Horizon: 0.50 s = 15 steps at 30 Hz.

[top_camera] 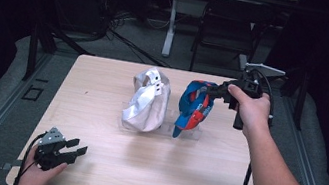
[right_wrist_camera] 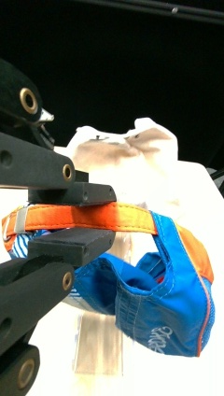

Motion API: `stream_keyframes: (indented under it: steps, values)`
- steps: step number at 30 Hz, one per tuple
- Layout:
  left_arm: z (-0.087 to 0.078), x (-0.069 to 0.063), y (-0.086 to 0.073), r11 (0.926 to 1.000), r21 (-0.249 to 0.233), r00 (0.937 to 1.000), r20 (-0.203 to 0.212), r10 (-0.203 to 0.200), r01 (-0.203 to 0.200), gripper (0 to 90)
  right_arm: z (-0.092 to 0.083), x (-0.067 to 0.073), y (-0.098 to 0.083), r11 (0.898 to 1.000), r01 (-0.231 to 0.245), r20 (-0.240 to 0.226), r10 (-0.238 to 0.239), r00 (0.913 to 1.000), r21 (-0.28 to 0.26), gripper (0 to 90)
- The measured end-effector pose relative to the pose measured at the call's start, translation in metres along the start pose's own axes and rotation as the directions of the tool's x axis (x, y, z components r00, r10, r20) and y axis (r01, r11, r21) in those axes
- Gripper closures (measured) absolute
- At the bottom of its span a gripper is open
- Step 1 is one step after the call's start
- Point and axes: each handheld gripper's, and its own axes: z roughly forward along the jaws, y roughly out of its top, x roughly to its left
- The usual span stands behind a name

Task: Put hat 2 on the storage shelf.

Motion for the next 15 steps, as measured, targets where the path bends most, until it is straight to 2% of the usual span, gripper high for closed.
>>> stream_keyframes:
  steps: [4, 6, 7, 8, 10, 11, 12, 14, 15]
  values:
    - [0.001, 0.0, 0.0, 0.9999, -0.01, 1.0, -0.004, -0.008, 0.008, 52.1, -0.002, -0.004, -0.007, 1.0, 0.01, 0.017, -0.01, 0.9998, -0.004, 77.3]
    - [0.0, 0.0, -0.001, 0.9999, -0.011, 0.9999, -0.006, -0.009, 0.009, 52.1, -0.004, -0.006, -0.01, 0.999, 0.033, 0.041, -0.033, 0.9986, -0.009, 74.2]
    - [0.0, 0.0, -0.001, 0.9999, -0.011, 0.9999, -0.006, -0.011, 0.011, 52.0, -0.006, -0.007, -0.016, 0.997, 0.066, 0.079, -0.064, 0.9949, -0.029, 70.3]
    - [0.0, 0.0, -0.001, 0.9999, -0.011, 0.9999, -0.006, -0.013, 0.013, 52.0, -0.006, -0.007, -0.016, 0.997, 0.066, 0.079, -0.064, 0.9949, -0.029, 70.3]
    - [-0.001, 0.0, -0.001, 0.9999, -0.004, 0.9999, -0.006, -0.009, 0.009, 51.9, -0.01, -0.009, -0.022, 0.994, 0.104, 0.089, -0.1, 0.991, -0.041, 65.5]
    - [-0.001, 0.0, -0.001, 0.9999, -0.004, 0.9999, -0.006, -0.009, 0.009, 51.5, -0.014, -0.012, -0.029, 0.989, 0.129, 0.091, -0.122, 0.9883, -0.071, 62.0]
    - [-0.001, 0.001, -0.001, 0.9999, -0.004, 0.9999, -0.006, -0.01, 0.01, 51.5, -0.014, -0.012, -0.029, 0.989, 0.129, 0.091, -0.122, 0.9883, -0.071, 62.0]
    - [0.0, 0.0, 0.0, 0.9999, -0.003, 0.9999, -0.005, -0.01, 0.01, 51.1, -0.016, -0.013, -0.038, 0.98, 0.18, 0.127, -0.169, 0.9774, -0.082, 58.5]
    - [0.001, 0.0, -0.001, 0.9999, -0.013, 0.9999, -0.006, -0.011, 0.011, 51.1, -0.017, -0.014, -0.045, 0.972, 0.217, 0.152, -0.202, 0.9675, -0.09, 57.5]
